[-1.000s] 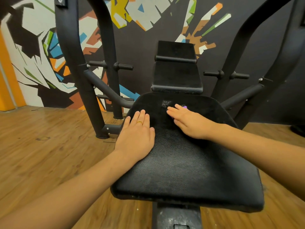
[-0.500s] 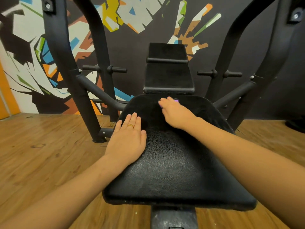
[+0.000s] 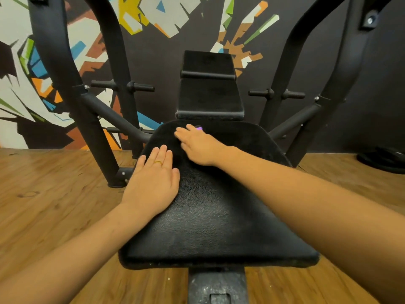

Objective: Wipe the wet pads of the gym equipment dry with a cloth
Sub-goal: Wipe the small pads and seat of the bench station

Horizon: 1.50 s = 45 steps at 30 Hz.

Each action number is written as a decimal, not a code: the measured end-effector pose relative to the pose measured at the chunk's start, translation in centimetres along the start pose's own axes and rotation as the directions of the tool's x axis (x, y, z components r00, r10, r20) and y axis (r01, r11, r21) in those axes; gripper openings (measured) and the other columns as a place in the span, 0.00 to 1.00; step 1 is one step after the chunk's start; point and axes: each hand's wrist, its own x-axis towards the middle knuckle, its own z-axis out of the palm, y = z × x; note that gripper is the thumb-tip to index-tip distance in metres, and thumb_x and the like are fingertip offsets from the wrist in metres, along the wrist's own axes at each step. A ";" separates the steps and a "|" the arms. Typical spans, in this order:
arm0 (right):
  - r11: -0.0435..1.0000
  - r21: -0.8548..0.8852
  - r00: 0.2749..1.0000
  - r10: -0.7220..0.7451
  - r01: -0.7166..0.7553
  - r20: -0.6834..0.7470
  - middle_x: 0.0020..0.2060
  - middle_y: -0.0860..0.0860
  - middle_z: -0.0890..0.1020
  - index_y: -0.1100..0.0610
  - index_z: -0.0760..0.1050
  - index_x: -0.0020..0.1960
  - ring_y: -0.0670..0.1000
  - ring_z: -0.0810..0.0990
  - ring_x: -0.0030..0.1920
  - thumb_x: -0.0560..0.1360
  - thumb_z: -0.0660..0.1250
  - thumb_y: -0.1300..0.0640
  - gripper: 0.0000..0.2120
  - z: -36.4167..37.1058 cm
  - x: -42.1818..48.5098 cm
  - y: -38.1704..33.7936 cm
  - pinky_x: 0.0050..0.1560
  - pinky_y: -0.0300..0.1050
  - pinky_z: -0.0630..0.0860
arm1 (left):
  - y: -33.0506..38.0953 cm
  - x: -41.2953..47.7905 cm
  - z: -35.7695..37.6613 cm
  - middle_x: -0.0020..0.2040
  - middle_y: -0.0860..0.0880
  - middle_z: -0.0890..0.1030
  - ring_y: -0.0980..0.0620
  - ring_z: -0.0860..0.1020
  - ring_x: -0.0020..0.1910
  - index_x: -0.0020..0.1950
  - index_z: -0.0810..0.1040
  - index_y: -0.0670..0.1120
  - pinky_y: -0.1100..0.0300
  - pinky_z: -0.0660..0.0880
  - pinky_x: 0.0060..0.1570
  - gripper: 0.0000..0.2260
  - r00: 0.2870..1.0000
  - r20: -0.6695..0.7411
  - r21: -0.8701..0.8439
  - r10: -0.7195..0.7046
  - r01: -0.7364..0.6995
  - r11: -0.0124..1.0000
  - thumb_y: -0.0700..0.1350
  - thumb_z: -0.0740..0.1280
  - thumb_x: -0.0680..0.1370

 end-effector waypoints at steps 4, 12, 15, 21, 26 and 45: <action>0.997 0.073 0.999 -0.031 0.028 0.036 0.80 0.53 0.59 0.59 0.58 0.80 0.55 0.53 0.80 0.86 0.54 0.58 0.24 0.5 1.6 -0.6 0.78 0.53 0.54 | 0.1 0.0 0.1 0.83 0.45 0.55 0.49 0.52 0.82 0.82 0.55 0.44 0.49 0.50 0.79 0.28 1.000 0.003 -0.012 -0.010 0.010 1.000 0.55 0.44 0.84; 0.957 0.021 0.952 0.290 -0.289 -0.101 0.67 0.59 0.71 0.64 0.69 0.65 0.61 0.65 0.70 0.84 0.55 0.59 0.14 0.2 1.8 5.2 0.68 0.56 0.67 | 0.1 -0.1 0.0 0.83 0.45 0.55 0.48 0.52 0.82 0.83 0.55 0.44 0.49 0.49 0.79 0.27 1.000 0.008 -0.014 -0.018 0.018 1.000 0.54 0.47 0.85; 0.969 0.002 0.967 0.249 -0.249 -0.046 0.73 0.58 0.67 0.64 0.66 0.72 0.62 0.59 0.76 0.85 0.55 0.58 0.18 0.1 2.7 3.8 0.74 0.58 0.62 | 0.3 -0.2 0.0 0.83 0.45 0.55 0.48 0.52 0.82 0.83 0.55 0.44 0.48 0.50 0.79 0.28 1.000 0.004 -0.014 -0.019 0.019 1.000 0.55 0.43 0.84; 0.998 0.052 0.999 -0.043 0.042 0.006 0.79 0.55 0.62 0.59 0.61 0.78 0.57 0.56 0.79 0.85 0.55 0.59 0.22 0.3 4.2 -1.2 0.77 0.55 0.59 | 0.3 -0.1 0.1 0.82 0.44 0.57 0.47 0.53 0.81 0.82 0.56 0.43 0.47 0.52 0.79 0.31 1.000 -0.001 -0.002 -0.017 0.017 1.000 0.55 0.41 0.81; 0.994 0.102 0.999 0.037 -0.039 0.026 0.80 0.55 0.59 0.58 0.58 0.80 0.56 0.54 0.80 0.86 0.54 0.58 0.24 -0.5 2.1 0.7 0.78 0.53 0.55 | -0.2 0.0 0.0 0.83 0.46 0.54 0.49 0.51 0.82 0.83 0.54 0.44 0.49 0.50 0.79 0.28 1.000 0.018 -0.016 -0.002 0.002 1.000 0.55 0.46 0.85; 0.985 -0.031 0.969 0.162 -0.171 -0.184 0.46 0.52 0.71 0.58 0.69 0.49 0.54 0.69 0.48 0.80 0.52 0.53 0.10 0.0 -12.2 10.8 0.53 0.58 0.71 | -0.5 -0.5 0.0 0.83 0.46 0.56 0.49 0.53 0.82 0.83 0.55 0.44 0.49 0.50 0.79 0.29 1.000 -0.009 -0.032 0.014 -0.014 0.999 0.56 0.44 0.84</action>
